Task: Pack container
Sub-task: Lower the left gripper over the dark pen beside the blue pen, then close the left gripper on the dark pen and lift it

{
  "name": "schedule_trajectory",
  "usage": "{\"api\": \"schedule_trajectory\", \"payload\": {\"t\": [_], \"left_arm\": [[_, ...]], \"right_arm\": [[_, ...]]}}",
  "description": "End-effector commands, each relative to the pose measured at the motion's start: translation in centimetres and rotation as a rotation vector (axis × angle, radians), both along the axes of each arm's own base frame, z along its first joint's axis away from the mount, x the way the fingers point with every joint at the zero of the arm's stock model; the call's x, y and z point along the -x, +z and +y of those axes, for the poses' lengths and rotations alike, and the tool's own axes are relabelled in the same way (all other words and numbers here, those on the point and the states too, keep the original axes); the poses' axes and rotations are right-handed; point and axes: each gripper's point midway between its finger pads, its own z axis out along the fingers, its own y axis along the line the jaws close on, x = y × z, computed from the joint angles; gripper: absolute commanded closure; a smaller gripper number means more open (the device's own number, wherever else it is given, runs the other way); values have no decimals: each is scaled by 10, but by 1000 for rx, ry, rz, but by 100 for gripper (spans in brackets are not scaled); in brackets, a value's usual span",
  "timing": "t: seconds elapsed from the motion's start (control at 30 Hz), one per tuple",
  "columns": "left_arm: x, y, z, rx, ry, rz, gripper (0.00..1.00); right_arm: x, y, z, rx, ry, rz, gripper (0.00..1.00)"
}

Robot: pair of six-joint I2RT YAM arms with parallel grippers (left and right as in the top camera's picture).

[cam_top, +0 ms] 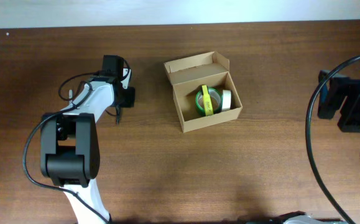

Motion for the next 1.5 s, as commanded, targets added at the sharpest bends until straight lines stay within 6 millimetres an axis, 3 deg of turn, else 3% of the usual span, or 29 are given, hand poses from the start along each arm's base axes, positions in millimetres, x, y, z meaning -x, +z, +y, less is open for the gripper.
{"api": "schedule_trajectory", "payload": {"t": [0.0,0.13,0.23,0.3,0.4,0.47,0.53,0.63,0.77,0.83,0.93,0.97,1.0,1.1,1.2,1.47], "left_arm": [[17,-37,6,-27,7,100,78],[15,-37,7,-30,8,89,91],[14,-37,7,-29,8,86,91],[14,-37,7,-29,8,85,85],[15,-37,7,-30,8,90,66],[16,-37,7,-30,8,94,62],[17,-37,7,-30,7,97,51],[17,-37,7,-30,8,98,53],[16,-37,7,-30,8,96,66],[16,-37,7,-30,8,96,65],[16,-37,7,-33,-4,96,54],[16,-37,7,-33,-4,96,54],[16,-37,7,-33,-4,93,63],[14,-37,7,-33,-4,85,70],[13,-37,7,-32,-4,82,98],[12,-36,6,-32,-4,76,98]], "right_arm": [[3,-9,0,-4,1,32,1],[4,-14,0,-3,5,52,1],[4,-15,2,-8,12,55,1],[5,-15,4,-20,20,54,1],[7,-14,5,-25,26,50,1],[9,-13,4,-26,26,44,1],[12,-11,4,-27,26,37,1],[18,-8,2,-31,26,21,1],[25,-5,1,-35,26,2,1],[29,-3,0,-36,27,-7,1],[33,-2,3,-47,43,-15,1],[33,-1,3,-49,47,-15,1],[33,-2,3,-49,46,-14,1],[32,-3,3,-48,46,-7,1],[30,-6,4,-46,46,3,1],[27,-13,4,-41,45,29,1]]}}
